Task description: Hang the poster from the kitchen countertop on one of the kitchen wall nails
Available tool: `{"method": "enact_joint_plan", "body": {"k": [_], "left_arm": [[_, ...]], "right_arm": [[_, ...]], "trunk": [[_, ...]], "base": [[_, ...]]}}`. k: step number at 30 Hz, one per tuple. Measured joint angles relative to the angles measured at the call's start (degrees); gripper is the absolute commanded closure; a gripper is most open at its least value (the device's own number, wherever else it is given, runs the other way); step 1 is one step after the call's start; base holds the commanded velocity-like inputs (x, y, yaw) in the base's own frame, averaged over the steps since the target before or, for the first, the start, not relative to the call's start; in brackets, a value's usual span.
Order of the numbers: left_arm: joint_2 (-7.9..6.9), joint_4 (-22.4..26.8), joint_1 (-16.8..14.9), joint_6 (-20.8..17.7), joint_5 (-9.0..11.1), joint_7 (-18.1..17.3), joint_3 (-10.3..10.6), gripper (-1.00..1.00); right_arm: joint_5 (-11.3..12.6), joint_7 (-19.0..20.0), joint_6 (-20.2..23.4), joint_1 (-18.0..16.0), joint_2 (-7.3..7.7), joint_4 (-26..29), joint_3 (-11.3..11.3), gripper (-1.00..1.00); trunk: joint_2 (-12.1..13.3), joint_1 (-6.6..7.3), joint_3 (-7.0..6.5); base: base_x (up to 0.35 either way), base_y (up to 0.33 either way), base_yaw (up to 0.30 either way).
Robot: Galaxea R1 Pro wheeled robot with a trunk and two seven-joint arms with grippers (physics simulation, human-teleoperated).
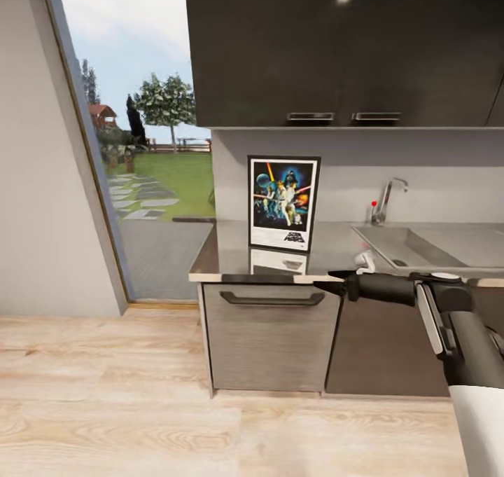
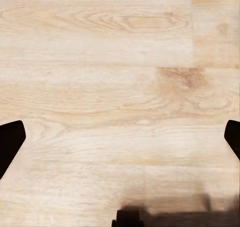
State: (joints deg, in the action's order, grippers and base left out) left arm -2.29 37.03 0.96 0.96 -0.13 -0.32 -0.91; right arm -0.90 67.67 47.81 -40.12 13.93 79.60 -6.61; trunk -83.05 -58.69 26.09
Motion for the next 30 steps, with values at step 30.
{"method": "enact_joint_plan", "body": {"k": [30], "left_arm": [[0.00,-0.01,0.00,0.01,-0.03,0.00,-0.08,-1.00]], "right_arm": [[-0.30,-0.08,0.01,-1.32,-0.04,-0.44,0.03,-1.00]], "trunk": [[0.01,-0.03,0.00]], "base": [[0.274,-0.095,0.000]]}}
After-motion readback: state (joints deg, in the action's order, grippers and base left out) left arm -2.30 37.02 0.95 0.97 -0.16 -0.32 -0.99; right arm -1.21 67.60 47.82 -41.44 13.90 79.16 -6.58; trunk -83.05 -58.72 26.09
